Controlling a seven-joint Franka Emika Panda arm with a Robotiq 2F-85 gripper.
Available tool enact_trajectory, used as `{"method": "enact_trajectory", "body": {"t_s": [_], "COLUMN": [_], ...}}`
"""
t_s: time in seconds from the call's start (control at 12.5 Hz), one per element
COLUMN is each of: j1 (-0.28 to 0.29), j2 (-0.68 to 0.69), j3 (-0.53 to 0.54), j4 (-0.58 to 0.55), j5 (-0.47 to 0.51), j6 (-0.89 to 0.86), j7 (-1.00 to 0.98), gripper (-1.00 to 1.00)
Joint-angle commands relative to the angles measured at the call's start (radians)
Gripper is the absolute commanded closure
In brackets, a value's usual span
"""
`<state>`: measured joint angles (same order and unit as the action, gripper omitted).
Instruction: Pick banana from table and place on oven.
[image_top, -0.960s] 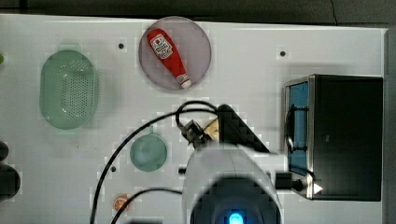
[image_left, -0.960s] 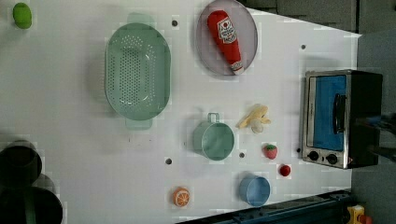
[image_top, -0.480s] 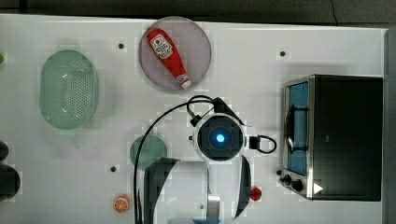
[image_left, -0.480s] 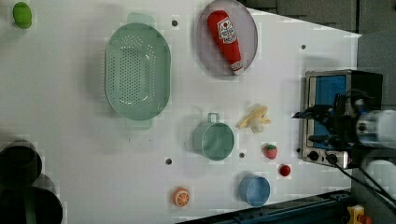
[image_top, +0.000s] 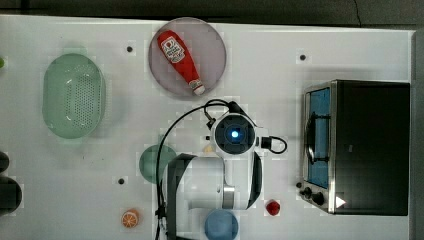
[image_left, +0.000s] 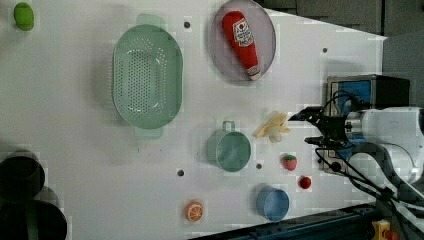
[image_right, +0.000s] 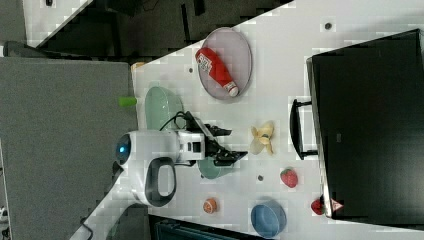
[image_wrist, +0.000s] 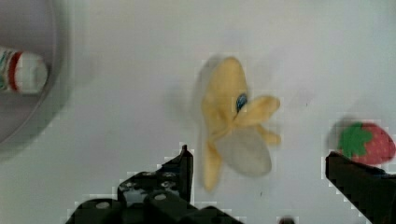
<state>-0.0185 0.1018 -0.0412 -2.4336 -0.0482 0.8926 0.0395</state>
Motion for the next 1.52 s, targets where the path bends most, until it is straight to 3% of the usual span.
{"method": "enact_trajectory", "body": {"t_s": [0.08,0.64,0.72,1.2,1.52], "j1": [0.005,0.005,0.005,0.006,0.006], "j2": [0.063,0.232,0.241,0.250,0.169], "j3": [0.016,0.019,0.020,0.022,0.023], "j4": [0.006,0.003,0.003,0.006,0.008], "j5": [0.013,0.013,0.013,0.013,0.013], "j6": [0.070,0.218,0.231,0.264,0.266], "j7": [0.017,0.018,0.018,0.018,0.018], "gripper": [-1.00,-1.00,-0.92,0.47,0.47]}}
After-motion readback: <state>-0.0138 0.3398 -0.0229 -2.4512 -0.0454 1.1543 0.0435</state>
